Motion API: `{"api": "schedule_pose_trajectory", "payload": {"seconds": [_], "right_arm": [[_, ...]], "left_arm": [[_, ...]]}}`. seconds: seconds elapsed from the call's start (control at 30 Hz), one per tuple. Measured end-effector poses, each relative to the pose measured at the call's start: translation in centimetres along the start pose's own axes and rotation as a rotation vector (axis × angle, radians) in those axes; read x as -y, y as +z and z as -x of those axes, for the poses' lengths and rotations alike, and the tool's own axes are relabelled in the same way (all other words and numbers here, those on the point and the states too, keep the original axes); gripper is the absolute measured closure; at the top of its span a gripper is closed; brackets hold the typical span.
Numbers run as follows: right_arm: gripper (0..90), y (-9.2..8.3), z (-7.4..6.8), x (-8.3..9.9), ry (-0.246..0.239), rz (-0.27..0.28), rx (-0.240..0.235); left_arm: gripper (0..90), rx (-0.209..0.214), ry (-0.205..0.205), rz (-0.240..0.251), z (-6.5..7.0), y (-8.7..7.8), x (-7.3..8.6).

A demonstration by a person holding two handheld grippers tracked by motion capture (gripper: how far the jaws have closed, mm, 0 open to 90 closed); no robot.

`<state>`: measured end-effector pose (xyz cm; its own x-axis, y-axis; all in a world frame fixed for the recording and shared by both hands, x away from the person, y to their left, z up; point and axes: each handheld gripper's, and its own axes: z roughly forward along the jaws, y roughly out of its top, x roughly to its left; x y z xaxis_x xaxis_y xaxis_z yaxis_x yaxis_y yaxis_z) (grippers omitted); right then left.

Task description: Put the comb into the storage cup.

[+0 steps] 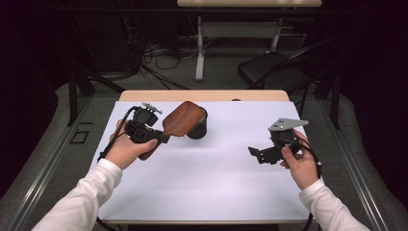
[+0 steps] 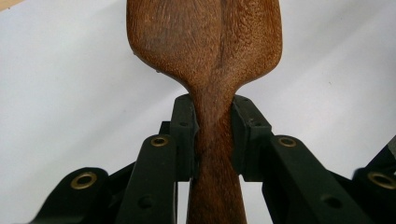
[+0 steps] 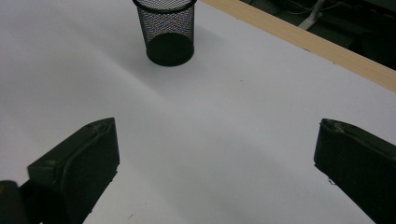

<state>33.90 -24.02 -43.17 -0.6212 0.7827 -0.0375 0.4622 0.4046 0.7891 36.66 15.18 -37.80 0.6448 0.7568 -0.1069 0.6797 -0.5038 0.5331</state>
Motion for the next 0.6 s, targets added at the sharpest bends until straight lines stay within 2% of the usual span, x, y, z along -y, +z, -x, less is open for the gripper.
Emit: {"api": "schedule_pose_trajectory", "payload": {"seconds": [0.6], "right_arm": [[0.0, 1.4, -0.1, -3.4, -0.041, -0.068, -0.02]], "left_arm": [[72.6, 0.01, 0.002, 0.012, 0.1, 0.7, -0.8]]}}
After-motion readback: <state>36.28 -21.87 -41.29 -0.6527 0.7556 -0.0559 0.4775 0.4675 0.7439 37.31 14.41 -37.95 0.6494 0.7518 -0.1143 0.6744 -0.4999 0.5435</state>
